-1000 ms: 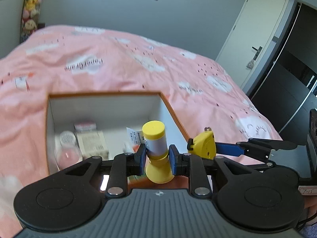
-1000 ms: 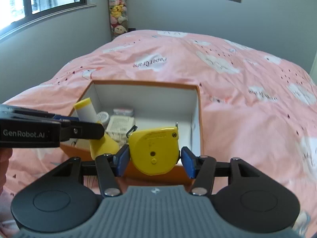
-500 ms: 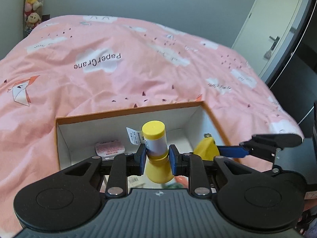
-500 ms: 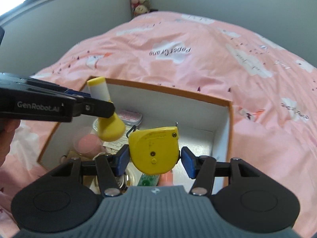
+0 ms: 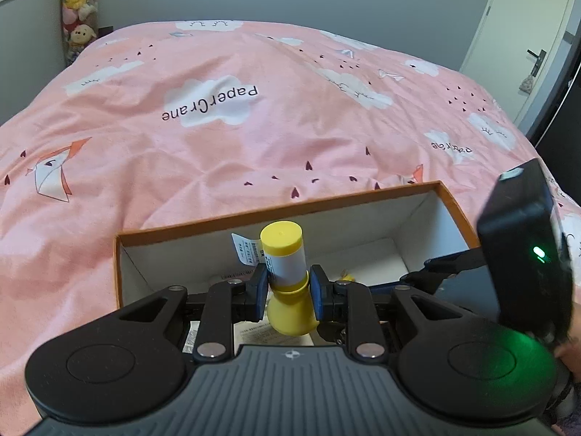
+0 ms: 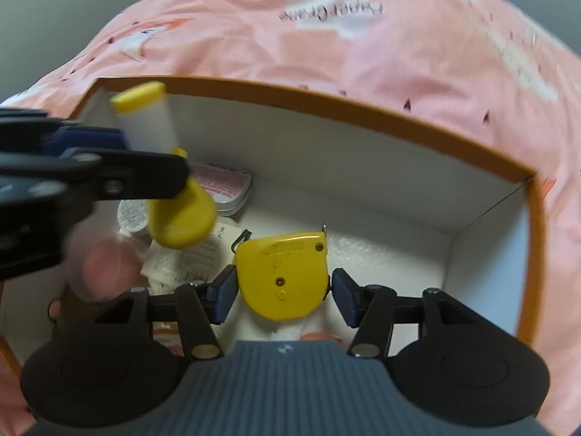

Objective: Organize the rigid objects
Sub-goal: 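Lower both items into the box and open both tools to release them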

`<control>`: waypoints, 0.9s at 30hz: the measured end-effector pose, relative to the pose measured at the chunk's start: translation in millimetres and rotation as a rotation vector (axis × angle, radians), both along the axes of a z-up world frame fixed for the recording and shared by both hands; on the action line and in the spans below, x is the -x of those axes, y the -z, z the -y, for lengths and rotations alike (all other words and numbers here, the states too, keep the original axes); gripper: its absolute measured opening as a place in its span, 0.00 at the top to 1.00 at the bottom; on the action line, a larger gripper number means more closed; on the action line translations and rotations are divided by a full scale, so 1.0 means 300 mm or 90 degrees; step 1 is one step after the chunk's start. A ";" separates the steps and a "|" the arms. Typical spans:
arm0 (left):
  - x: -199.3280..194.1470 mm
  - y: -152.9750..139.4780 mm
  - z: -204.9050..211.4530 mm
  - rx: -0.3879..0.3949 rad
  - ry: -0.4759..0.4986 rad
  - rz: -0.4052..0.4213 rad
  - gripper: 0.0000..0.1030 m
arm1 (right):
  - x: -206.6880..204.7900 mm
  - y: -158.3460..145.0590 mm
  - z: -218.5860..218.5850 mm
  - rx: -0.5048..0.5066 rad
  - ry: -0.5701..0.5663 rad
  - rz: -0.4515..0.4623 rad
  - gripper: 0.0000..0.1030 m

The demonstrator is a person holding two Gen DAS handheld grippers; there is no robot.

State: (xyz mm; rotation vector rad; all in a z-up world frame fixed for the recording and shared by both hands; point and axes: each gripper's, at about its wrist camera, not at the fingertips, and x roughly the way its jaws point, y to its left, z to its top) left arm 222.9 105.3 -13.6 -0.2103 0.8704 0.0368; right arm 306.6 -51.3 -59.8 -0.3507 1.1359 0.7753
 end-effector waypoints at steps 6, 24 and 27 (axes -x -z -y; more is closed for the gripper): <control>-0.019 0.009 -0.013 -0.001 -0.005 -0.006 0.74 | -0.072 0.042 -0.015 -0.009 0.079 -0.038 0.46; -0.011 0.039 0.058 0.040 0.050 -0.061 0.74 | -0.010 -0.043 0.064 0.036 0.051 0.051 0.38; -0.014 0.069 0.094 0.033 0.063 -0.076 0.74 | 0.028 -0.064 0.101 0.055 0.036 0.077 0.38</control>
